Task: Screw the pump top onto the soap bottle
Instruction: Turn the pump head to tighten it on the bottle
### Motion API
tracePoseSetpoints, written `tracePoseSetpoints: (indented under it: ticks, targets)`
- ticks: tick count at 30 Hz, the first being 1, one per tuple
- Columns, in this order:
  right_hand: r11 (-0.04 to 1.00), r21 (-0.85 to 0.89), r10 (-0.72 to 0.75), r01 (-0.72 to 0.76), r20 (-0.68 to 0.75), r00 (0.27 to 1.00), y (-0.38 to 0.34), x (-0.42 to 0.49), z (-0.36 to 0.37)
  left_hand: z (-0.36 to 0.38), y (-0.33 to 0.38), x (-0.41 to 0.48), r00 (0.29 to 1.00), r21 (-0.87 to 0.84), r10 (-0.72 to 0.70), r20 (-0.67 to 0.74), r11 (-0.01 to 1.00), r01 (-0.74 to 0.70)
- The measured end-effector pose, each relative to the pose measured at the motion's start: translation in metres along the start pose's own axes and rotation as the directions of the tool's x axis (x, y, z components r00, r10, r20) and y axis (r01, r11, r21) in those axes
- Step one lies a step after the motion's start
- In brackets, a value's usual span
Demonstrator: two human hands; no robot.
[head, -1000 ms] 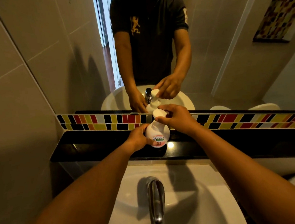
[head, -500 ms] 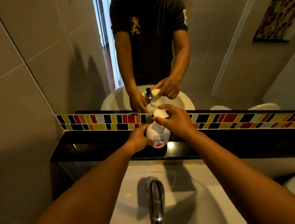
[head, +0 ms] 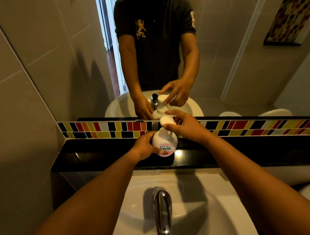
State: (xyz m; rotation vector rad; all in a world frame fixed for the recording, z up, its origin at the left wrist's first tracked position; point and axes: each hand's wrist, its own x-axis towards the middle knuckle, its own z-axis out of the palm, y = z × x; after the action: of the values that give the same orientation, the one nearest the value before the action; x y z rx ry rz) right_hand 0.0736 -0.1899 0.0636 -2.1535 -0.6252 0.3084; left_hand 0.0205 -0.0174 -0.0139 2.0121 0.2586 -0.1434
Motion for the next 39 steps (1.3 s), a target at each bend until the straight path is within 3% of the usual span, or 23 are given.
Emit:
tracePoseSetpoints:
  ticks: [4,11,23,31,34,39]
  targets:
    - [0.998,0.053,-0.021,0.017,0.08,0.997,-0.004,0.003,-0.012,-0.002,0.0,0.001,1.0,0.002,0.001,0.018,1.0,-0.001]
    - [0.997,-0.07,-0.011,0.017,0.084,0.996,-0.005,0.014,-0.008,-0.002,0.0,0.001,1.0,-0.012,0.01,0.02,1.0,-0.01]
    - [0.993,-0.121,-0.005,-0.009,-0.113,0.994,0.0,0.015,0.007,0.0,-0.001,0.001,1.0,0.003,0.007,0.004,1.0,-0.007]
    - [0.993,-0.117,0.015,-0.033,-0.151,0.988,-0.004,0.017,0.016,0.001,-0.001,0.001,1.0,0.007,-0.004,0.005,1.0,0.004]
    - [0.999,-0.039,0.007,-0.011,-0.097,0.995,-0.004,0.014,0.013,0.001,0.0,0.001,1.0,0.011,0.001,0.011,1.0,-0.001]
    - [0.986,0.155,0.035,-0.061,0.162,0.986,0.004,0.007,-0.004,-0.003,0.001,0.001,0.999,0.022,0.008,0.05,1.0,-0.009]
